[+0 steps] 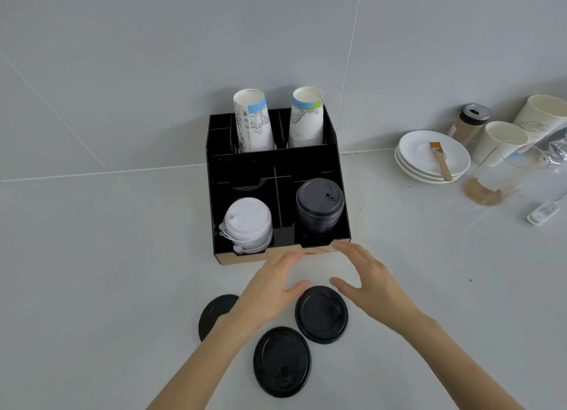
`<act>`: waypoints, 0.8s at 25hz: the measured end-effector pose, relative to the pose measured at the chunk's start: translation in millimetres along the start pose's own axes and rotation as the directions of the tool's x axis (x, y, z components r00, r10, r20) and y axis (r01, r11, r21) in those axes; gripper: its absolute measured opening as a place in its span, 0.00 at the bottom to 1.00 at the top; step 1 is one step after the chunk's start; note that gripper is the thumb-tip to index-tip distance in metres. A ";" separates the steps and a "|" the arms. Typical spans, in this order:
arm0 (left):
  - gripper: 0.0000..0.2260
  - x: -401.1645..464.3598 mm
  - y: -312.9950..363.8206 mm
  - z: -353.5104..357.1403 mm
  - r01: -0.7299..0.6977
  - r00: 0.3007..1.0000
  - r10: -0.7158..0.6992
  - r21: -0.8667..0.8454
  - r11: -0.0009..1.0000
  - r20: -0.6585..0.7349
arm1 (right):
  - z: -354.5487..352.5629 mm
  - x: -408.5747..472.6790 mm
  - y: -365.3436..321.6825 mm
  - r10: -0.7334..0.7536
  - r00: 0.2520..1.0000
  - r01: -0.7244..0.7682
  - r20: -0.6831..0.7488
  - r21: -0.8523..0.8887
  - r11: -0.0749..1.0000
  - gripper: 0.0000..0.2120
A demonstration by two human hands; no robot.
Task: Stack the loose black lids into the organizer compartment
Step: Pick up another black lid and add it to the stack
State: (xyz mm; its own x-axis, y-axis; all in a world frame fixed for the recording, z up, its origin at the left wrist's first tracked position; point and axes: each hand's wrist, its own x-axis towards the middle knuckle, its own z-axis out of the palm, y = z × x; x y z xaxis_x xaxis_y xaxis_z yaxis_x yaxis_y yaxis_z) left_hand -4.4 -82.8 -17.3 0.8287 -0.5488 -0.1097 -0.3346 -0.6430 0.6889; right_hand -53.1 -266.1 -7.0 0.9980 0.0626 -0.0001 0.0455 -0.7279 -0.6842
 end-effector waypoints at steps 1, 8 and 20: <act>0.23 -5.1 -2.3 5.8 0.020 0.999 -0.020 0.017 1.000 0.041 | 5.2 -5.6 2.3 0.014 1.000 -0.014 0.025 -0.001 1.000 0.26; 0.28 -31.3 -10.1 28.0 0.106 0.969 -0.125 0.101 0.989 0.211 | 28.8 -38.7 19.9 0.106 0.977 -0.102 0.186 -0.031 0.994 0.30; 0.28 -36.6 -5.2 35.7 0.092 0.964 -0.114 0.099 0.991 0.239 | 40.3 -47.8 25.9 0.125 0.984 -0.127 0.131 0.011 0.992 0.28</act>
State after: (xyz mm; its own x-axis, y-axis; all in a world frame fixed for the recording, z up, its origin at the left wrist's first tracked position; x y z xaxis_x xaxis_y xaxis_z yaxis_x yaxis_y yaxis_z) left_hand -49.0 -78.5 -42.5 0.7303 -0.5836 -0.3550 -0.2997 -0.7408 0.6012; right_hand -101.4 -260.4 -54.1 0.9816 0.0605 -0.1810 -0.0820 -0.7227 -0.6863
